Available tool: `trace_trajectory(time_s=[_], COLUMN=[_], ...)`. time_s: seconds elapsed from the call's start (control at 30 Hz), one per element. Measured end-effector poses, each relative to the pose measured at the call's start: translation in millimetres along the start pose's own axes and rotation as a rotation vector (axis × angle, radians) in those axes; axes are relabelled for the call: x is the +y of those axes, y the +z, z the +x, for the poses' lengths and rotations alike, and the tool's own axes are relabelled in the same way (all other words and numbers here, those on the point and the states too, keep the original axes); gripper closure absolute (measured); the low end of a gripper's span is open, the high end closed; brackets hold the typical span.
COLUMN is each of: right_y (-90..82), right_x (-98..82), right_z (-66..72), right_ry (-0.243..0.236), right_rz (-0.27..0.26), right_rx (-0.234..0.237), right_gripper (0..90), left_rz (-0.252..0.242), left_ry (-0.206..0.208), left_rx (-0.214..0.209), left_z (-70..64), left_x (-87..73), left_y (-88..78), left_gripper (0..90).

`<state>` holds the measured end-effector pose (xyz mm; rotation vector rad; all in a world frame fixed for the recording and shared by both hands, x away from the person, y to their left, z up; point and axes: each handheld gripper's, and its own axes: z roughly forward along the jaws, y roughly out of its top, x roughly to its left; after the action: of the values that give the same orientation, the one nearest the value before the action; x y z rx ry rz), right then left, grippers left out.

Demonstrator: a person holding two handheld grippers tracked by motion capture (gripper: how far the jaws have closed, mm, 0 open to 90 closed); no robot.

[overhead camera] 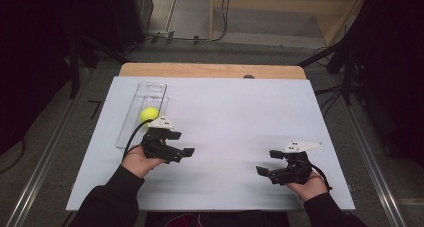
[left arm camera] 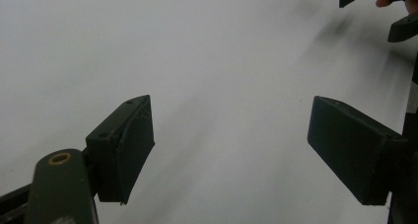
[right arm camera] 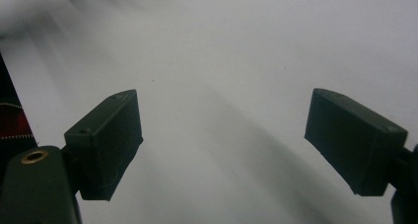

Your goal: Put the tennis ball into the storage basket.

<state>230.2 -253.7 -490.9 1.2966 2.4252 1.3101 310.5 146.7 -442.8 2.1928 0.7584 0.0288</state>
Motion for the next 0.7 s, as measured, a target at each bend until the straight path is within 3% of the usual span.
trace_trajectory(time_s=[0.4,0.7], right_y=[0.2,0.5], right_x=[0.0,-0.1], right_z=[0.1,0.1], right_ry=[0.001,0.004], right_rz=[0.001,0.001], right_rx=[-0.001,-0.003], right_gripper=[12.5,12.5], left_rz=[-0.006,-0.007], left_ry=[0.002,0.026], left_rx=[-0.014,-0.023], left_z=[-5.1,-8.1], left_x=[-19.4,-31.5], left_y=[-0.9,-2.1], left_gripper=[18.2,18.2])
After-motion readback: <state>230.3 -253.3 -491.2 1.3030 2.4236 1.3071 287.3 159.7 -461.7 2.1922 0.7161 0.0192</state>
